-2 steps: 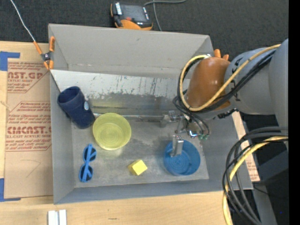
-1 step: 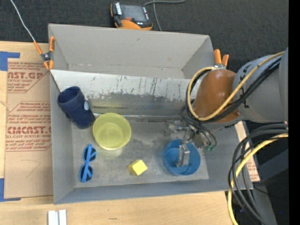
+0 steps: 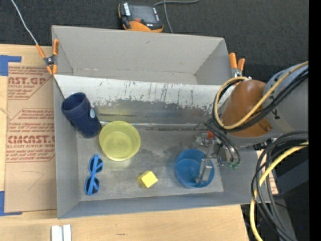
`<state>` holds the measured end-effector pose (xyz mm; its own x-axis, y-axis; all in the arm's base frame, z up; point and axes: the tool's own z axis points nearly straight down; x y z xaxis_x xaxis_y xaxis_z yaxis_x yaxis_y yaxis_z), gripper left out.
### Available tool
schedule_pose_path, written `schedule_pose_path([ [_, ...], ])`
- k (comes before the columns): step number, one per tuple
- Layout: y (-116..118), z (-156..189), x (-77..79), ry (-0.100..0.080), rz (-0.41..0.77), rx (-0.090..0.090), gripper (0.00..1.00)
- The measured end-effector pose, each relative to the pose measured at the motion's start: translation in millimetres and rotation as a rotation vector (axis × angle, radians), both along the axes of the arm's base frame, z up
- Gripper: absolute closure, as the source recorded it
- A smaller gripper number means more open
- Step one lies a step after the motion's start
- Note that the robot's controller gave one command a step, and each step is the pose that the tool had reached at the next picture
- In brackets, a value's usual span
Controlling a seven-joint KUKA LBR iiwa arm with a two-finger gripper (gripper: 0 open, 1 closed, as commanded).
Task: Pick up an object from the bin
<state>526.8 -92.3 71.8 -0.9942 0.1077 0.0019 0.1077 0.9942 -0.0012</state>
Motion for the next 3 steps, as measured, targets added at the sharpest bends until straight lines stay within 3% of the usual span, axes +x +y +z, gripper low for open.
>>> schedule_pose_path([
  [1,0.7,0.2,0.3,-0.001,0.001,0.000,1.00],
  [2,20.6,-1.6,31.6,-0.004,-0.004,0.001,1.00],
  [3,5.5,214.9,8.7,-0.015,-0.115,0.000,1.00],
])
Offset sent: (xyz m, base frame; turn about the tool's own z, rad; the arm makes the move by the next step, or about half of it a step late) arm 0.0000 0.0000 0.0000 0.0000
